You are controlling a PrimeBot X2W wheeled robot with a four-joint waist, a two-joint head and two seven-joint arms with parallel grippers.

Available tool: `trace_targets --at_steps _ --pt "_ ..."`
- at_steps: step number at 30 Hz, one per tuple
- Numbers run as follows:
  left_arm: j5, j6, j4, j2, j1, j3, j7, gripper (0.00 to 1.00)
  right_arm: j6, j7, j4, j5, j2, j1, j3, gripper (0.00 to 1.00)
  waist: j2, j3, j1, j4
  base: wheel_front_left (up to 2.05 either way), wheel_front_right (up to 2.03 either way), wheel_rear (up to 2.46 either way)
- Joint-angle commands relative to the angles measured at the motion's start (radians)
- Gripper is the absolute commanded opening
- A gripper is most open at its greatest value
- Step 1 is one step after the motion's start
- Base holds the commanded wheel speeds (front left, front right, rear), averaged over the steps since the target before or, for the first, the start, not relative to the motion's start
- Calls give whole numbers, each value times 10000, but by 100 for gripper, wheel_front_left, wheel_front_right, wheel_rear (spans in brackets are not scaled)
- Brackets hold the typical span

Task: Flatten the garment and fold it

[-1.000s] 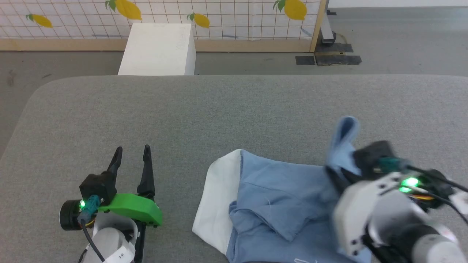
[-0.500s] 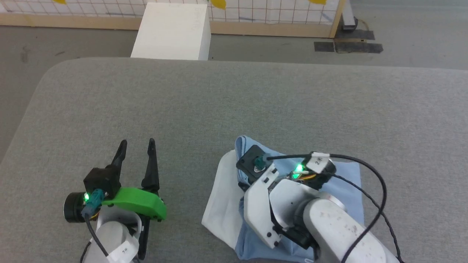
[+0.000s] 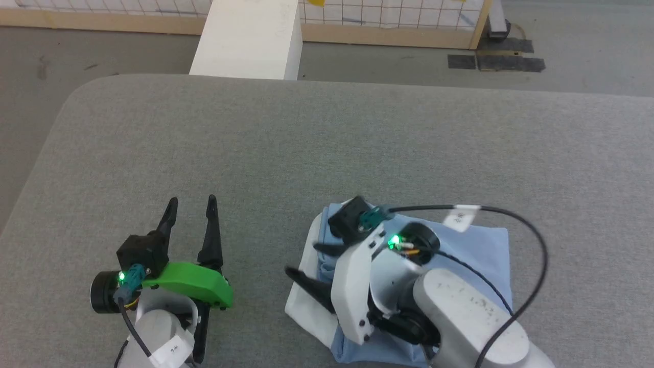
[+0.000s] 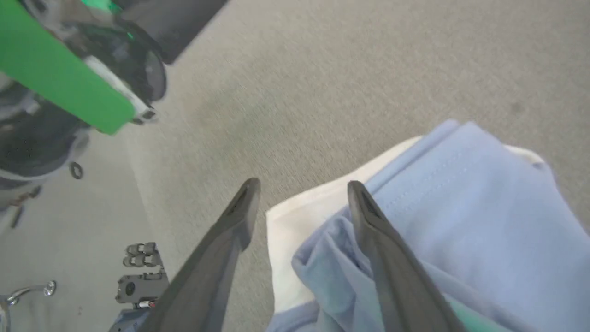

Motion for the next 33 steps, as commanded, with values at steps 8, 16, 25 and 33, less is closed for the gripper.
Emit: trace_targets --at_steps 8,16,25,33 --pt "93 -76 -193 -14 201 249 -45 100 -15 -4141 -2309 -628 27 479 -2581 100 0 -492 0 -598 0 0 0" --pt "157 -137 -398 -35 399 308 -45 100 -15 -5477 -3393 -2360 27 2812 -6273 100 0 -811 0 -891 0 0 0" --pt "235 -215 -466 -83 426 147 -45 100 -15 -4342 -2059 -1615 27 4500 -7850 100 0 -989 0 -921 0 0 0" --pt "241 -248 -428 -112 444 102 -45 100 -15 -2622 -156 1321 28 4664 -7240 100 0 -999 0 -900 0 0 0"
